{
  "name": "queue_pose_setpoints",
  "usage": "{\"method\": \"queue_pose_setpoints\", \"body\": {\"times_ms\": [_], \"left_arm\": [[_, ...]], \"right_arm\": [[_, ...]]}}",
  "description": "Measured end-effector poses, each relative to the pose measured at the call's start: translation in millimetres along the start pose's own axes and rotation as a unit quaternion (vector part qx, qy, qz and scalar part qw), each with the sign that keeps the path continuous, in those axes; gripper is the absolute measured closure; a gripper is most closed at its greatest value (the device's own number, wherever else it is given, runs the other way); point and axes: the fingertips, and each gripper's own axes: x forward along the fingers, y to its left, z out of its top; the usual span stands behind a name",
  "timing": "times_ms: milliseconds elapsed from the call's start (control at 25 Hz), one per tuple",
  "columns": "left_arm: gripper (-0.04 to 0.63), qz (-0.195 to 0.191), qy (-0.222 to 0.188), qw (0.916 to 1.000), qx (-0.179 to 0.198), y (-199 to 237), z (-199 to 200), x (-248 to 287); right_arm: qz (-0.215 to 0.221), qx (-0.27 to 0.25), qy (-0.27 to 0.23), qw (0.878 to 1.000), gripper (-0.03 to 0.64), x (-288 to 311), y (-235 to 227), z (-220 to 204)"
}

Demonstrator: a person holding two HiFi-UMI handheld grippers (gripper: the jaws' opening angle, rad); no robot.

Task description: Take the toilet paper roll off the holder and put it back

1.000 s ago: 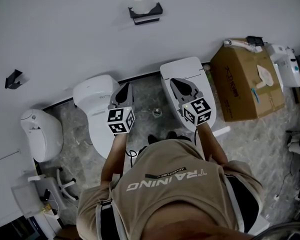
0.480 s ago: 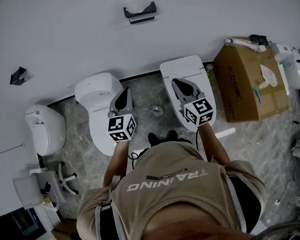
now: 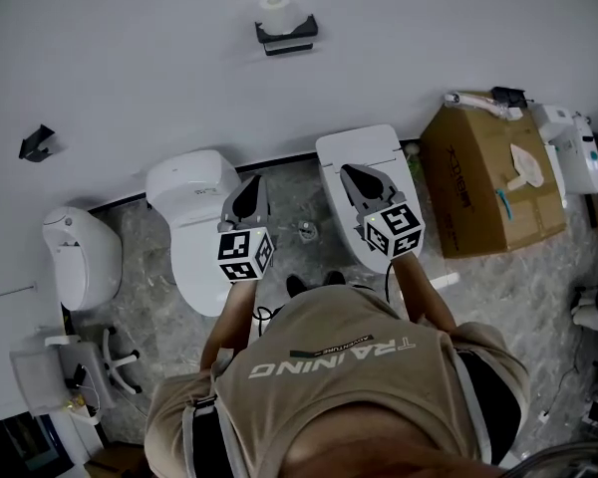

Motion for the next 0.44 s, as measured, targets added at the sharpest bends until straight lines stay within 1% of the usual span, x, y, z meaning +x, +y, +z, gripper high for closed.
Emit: {"method": "queue_pose_setpoints", "body": {"times_ms": [160, 440], "left_arm": [[0.591, -0.005, -0.004, 1.0000, 0.004, -1, 6, -2], [0.591, -0.001, -0.006, 0.9999, 0.016, -1, 7, -11]], "right_arm": [[0.000, -0.005, -0.002, 1.000, 0.606, 0, 2, 6], [0.008, -0.008, 0.000, 1.000, 0.606, 0, 12, 5]]}}
